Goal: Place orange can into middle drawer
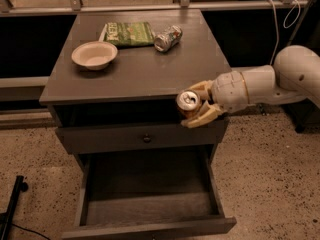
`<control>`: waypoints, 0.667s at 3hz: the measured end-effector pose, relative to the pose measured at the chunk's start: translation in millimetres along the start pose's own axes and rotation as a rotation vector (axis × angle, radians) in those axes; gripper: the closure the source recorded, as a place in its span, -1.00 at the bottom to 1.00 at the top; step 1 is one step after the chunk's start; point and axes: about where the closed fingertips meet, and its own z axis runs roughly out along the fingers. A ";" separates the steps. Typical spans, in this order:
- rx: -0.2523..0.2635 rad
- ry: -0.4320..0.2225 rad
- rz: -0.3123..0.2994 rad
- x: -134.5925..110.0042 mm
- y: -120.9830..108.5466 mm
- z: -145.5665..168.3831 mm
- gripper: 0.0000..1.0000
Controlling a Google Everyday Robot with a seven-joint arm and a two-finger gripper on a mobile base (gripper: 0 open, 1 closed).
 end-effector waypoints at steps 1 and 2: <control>0.038 0.101 -0.014 37.6 19.1 -23.1 1.00; 0.038 0.100 -0.013 37.8 19.2 -23.0 1.00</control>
Offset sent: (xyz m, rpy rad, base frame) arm -0.0069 -0.0325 -0.0256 -0.0741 -0.0300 -0.0523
